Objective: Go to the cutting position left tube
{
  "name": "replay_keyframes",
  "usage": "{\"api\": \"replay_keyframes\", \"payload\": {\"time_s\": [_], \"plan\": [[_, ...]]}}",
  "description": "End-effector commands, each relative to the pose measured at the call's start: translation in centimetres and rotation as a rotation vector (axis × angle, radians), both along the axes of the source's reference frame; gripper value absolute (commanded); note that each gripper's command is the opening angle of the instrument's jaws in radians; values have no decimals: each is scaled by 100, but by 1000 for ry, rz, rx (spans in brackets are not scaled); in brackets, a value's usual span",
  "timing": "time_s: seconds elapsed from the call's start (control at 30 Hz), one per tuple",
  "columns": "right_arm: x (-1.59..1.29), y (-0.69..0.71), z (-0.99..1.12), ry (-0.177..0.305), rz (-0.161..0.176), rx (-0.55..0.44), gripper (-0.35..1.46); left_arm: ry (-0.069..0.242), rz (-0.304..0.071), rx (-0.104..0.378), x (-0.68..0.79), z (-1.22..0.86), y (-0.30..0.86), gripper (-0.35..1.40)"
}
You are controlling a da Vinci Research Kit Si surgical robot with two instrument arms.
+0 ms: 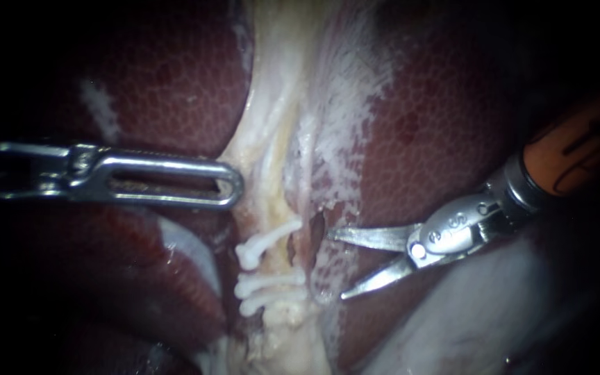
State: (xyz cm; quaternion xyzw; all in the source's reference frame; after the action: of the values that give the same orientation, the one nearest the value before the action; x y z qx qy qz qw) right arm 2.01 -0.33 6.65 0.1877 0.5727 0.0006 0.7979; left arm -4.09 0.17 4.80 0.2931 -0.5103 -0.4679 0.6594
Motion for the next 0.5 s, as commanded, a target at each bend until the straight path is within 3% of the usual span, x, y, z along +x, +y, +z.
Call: {"api": "replay_keyframes", "payload": {"time_s": [0.03,0.23,0.5], "plan": [[3,-2,1,2,-3,8,143,0,0,-1,1,0,0,-35],[18,-11,0,21,-25,30,143,0,0,-1,1,0,0,-35],[35,-12,-2,30,-36,35,141,0,0,-1,2,-1,-1,-35]]}}
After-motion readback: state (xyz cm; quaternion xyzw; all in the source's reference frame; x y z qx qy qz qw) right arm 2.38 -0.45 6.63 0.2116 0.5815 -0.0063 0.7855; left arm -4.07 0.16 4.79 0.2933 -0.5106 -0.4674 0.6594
